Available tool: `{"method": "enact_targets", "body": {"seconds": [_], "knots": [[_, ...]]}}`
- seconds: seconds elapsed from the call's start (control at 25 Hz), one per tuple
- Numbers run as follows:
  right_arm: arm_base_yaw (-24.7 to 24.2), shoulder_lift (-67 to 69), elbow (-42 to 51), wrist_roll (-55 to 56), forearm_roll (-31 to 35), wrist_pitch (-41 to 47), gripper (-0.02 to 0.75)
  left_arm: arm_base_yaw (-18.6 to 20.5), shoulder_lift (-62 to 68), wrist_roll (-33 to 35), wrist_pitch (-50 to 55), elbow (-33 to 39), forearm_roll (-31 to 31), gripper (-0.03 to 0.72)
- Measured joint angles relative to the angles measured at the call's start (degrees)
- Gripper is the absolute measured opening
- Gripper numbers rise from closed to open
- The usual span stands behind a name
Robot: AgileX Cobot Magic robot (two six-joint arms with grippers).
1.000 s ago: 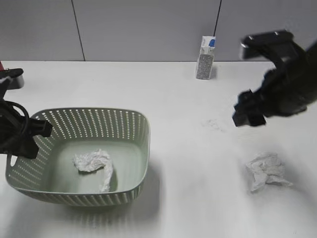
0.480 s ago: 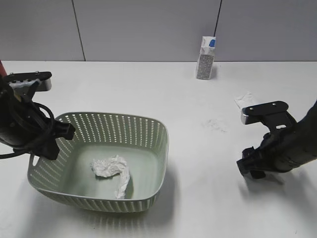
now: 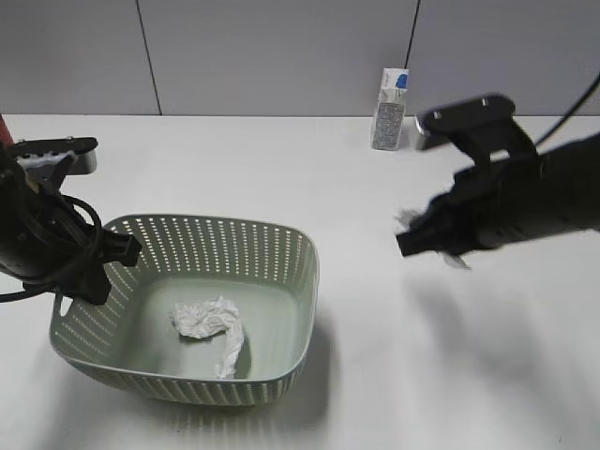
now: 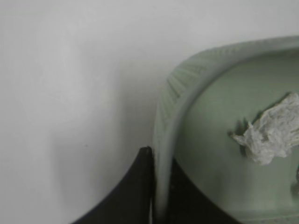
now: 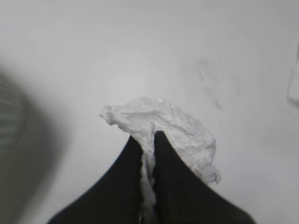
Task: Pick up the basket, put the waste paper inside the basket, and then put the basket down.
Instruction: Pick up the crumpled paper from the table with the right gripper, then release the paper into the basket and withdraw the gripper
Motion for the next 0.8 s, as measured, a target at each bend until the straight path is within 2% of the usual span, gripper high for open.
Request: {"method": "enact_targets", "body": {"seconds": [0.2, 0.36, 0.44, 0.48, 0.52, 0.6, 0.68, 0.8], "knots": [[10.99, -4.04, -11.01, 0.00, 0.36, 3.63, 0.039, 0.00, 0.00, 0.00, 0.05, 0.00, -0.13, 0.003], [18.48, -1.95, -15.00, 0.00, 2.00, 4.12, 0.058, 0.00, 0.00, 0.00, 0.05, 0.00, -0.37, 0.003], [19.93, 0.57, -15.24, 0.00, 4.66, 4.80, 0.153, 0.00, 0.00, 0.00, -0.05, 0.00, -0.56, 0.003], [20.06, 2.07, -15.29, 0.00, 5.73, 5.07, 0.257, 0.00, 0.00, 0.00, -0.12, 0.00, -0.68, 0.003], [20.13, 3.32, -15.29, 0.00, 6.38, 5.14, 0.325, 0.00, 0.00, 0.00, -0.19, 0.00, -0.68, 0.003], [20.13, 5.71, -15.29, 0.00, 6.66, 5.32, 0.537, 0.00, 0.00, 0.00, -0.30, 0.00, -0.81, 0.003], [20.01, 6.53, -15.55, 0.00, 6.13, 5.64, 0.615, 0.00, 0.00, 0.00, -0.34, 0.00, -0.88, 0.003], [17.57, 6.54, -18.76, 1.13, 4.89, 7.73, 0.630, 0.00, 0.00, 0.00, -0.34, 0.00, -0.88, 0.003]]}}
